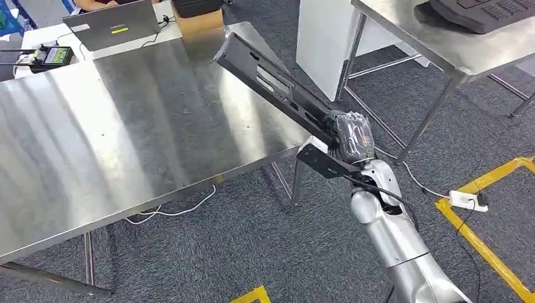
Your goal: Take the parts from the cabinet and place them on the table.
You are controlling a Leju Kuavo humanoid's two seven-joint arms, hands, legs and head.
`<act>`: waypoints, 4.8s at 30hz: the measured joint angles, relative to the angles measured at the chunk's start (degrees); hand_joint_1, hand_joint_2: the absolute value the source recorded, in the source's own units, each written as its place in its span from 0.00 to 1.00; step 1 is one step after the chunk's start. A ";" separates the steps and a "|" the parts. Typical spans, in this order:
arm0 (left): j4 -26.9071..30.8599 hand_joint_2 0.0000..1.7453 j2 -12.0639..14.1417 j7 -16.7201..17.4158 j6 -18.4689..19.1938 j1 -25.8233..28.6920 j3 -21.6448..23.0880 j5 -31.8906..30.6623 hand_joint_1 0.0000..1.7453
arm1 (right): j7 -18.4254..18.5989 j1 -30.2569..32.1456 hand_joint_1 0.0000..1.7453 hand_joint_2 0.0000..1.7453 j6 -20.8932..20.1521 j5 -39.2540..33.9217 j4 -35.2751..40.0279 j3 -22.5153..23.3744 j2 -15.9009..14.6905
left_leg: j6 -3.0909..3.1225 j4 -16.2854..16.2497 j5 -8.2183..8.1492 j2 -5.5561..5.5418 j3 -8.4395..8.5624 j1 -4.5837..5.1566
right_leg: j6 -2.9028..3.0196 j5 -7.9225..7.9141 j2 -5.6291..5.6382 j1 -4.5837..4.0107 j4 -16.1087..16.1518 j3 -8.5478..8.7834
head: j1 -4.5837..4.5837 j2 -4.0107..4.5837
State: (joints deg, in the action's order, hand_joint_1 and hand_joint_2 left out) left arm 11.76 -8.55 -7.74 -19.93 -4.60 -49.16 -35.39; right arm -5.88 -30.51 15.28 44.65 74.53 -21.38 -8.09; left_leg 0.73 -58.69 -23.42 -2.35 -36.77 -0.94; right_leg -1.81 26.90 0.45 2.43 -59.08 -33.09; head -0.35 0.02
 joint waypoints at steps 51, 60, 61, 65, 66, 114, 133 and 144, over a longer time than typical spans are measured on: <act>0.00 0.00 0.09 -1.33 -1.14 -0.39 -0.11 -0.07 0.00 | 0.17 1.15 1.00 1.00 -0.89 0.31 1.40 1.18 -0.57 | 2.77 0.67 -0.27 2.02 0.66 0.74 | -0.05 5.26 -1.34 -1.28 -8.69 -3.83 | -0.22 0.00; 0.00 0.00 -0.07 -1.99 -0.96 -0.39 -1.44 1.11 0.00 | 0.20 1.79 1.00 1.00 -1.01 0.35 1.42 1.51 -0.79 | 1.99 -0.08 -0.58 -1.92 0.19 1.33 | -0.75 -0.30 0.89 -1.52 0.53 -0.70 | -0.15 0.00; 0.00 0.00 -0.07 -2.03 -0.92 -0.26 -1.55 1.14 0.00 | 0.24 1.87 1.00 1.00 -1.03 0.61 1.42 1.51 -0.81 | 1.76 0.02 -0.53 -2.12 0.16 1.13 | -0.38 -0.25 0.71 -1.77 0.49 -0.75 | -0.15 0.00; 0.02 0.00 0.17 -2.30 -0.61 -0.24 -2.54 2.27 0.00 | 1.03 1.67 1.00 1.00 -1.03 1.88 1.57 1.53 -1.03 | 0.23 -4.26 -3.34 0.79 -1.55 0.78 | 1.40 -0.46 -0.34 -0.83 1.05 0.14 | -0.81 0.00; 0.02 0.00 0.17 -2.34 -0.52 -0.27 -2.78 2.32 0.00 | 1.03 1.66 1.00 1.00 -1.03 2.01 1.57 1.53 -1.11 | -0.03 -8.25 -5.28 1.34 -3.45 0.47 | 1.72 -0.40 -0.53 -0.96 1.05 0.30 | -0.72 0.00; 0.02 0.00 1.49 -3.15 0.46 -1.31 -6.51 1.81 0.00 | 25.44 -12.83 1.00 1.00 8.92 45.22 -44.17 3.89 -1.70 | 1.47 0.19 -0.88 0.53 0.76 0.88 | 0.04 -1.01 -0.30 -1.87 0.87 -1.01 | 0.07 0.00; 0.02 0.00 1.66 -8.60 3.64 -1.47 -7.60 2.23 0.00 | 27.89 -21.22 1.00 1.00 4.24 45.25 -47.95 -17.08 3.17 | 1.49 0.16 -0.89 0.88 0.88 1.26 | 0.02 -1.03 -0.08 -1.71 0.86 -1.01 | 0.09 0.00; 0.02 0.00 1.64 -12.67 11.82 -2.22 -9.55 4.11 0.00 | 16.09 -24.41 1.00 1.00 11.03 45.25 -48.76 -26.55 9.59 | 1.48 0.16 -0.89 0.82 0.88 1.16 | 0.03 -1.02 -0.10 -1.72 0.86 -1.01 | 0.09 0.00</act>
State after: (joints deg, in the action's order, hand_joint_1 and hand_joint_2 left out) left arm 11.78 -6.91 -20.41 -8.11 -6.83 -58.71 -31.28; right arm 10.21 -54.91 26.31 89.90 25.77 -47.93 1.51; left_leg 2.21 -58.52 -24.30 -1.53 -35.89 0.22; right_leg -1.78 25.88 0.35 0.72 -58.23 -34.10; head -0.26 0.02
